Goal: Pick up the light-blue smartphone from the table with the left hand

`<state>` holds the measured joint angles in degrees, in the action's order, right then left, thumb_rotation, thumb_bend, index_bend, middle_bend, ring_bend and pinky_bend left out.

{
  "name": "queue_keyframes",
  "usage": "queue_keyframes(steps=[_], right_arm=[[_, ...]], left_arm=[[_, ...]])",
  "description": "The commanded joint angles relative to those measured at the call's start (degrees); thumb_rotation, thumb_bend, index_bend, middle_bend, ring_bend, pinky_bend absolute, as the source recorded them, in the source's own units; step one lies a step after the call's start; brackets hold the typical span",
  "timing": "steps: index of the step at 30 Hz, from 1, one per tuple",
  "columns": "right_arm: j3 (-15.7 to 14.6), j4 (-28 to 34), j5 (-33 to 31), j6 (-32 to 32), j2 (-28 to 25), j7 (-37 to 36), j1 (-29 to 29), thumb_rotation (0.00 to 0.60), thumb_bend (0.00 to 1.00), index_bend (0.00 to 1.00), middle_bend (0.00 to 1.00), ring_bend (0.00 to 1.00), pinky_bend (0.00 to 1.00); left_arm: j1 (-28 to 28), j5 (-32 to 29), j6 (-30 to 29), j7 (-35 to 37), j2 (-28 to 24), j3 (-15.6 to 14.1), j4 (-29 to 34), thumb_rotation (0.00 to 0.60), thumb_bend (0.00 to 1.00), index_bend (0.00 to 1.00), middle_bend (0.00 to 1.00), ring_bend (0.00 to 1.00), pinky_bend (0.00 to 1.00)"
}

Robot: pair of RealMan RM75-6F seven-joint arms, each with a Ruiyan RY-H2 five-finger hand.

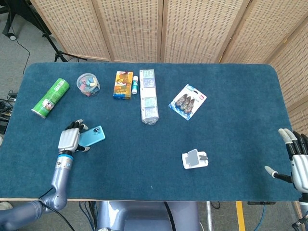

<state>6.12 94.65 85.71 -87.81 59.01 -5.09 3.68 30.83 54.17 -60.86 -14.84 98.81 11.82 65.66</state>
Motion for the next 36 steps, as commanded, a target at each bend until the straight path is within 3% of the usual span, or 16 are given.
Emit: queue_keyframes(steps=[1,5,14,22,25,27,29,31,33,36], right_arm=[[0.0,0.0,0.0,0.1,0.0,0.0,0.0,0.600,0.00,0.00,0.00,0.00,0.00],[0.0,0.0,0.1,0.0,0.0,0.0,0.0,0.600,0.00,0.00,0.00,0.00,0.00],[-0.2,0.1,0.2,0.1,0.1,0.2,0.0,0.600,0.00,0.00,0.00,0.00,0.00],[-0.2,0.2,0.2,0.2,0.1,0.4,0.1,0.600,0.00,0.00,0.00,0.00,0.00],[-0.3,0.2,0.2,0.4,0.1,0.4,0.1,0.600,0.00,0.00,0.00,0.00,0.00],[-0.3,0.2,0.2,0.5,0.1,0.4,0.1,0.600,0.00,0.00,0.00,0.00,0.00],[-0.3,0.2,0.1,0.6,0.1,0.6,0.1,0.600,0.00,0.00,0.00,0.00,0.00],[-0.4,0.2,0.1,0.7,0.2,0.7,0.2,0.600,0.00,0.00,0.00,0.00,0.00],[-0.4,0.2,0.1,0.7,0.2,0.8,0.2,0.600,0.00,0.00,0.00,0.00,0.00],[-0.4,0.3,-0.1,0.8,0.3,1.0,0.2,0.600,0.00,0.00,0.00,0.00,0.00]], left_arm=[[-0.4,0.5,0.6,0.5,-0.4,-0.4,-0.2,0.600,0.38,0.52,0.38,0.31,0.39],[-0.6,0.4,2.7,-0.2,-3.2,-1.1,2.4,0.600,0.45,0.54,0.38,0.32,0.40],[-2.0,3.3,3.3,2.0,-10.7,-1.8,11.2,0.600,0.46,0.54,0.38,0.32,0.40],[-0.5,3.8,12.1,6.7,-20.5,-2.2,19.7,0.600,0.46,0.54,0.38,0.32,0.40],[1.1,1.8,13.6,6.5,-21.3,-1.0,18.5,0.600,0.45,0.54,0.38,0.33,0.40],[1.8,0.7,12.5,5.2,-19.6,-0.8,16.2,0.600,0.43,0.49,0.30,0.29,0.40],[2.4,0.1,11.4,4.6,-17.7,-0.3,14.0,0.600,0.41,0.32,0.12,0.14,0.36],[2.8,0.1,10.6,4.9,-16.4,0.2,12.2,0.600,0.38,0.13,0.02,0.03,0.27],[3.2,0.6,9.4,5.2,-15.1,0.7,10.5,0.600,0.34,0.02,0.00,0.00,0.15],[2.9,2.3,7.0,6.6,-14.6,1.3,9.9,0.600,0.23,0.00,0.00,0.00,0.05]])
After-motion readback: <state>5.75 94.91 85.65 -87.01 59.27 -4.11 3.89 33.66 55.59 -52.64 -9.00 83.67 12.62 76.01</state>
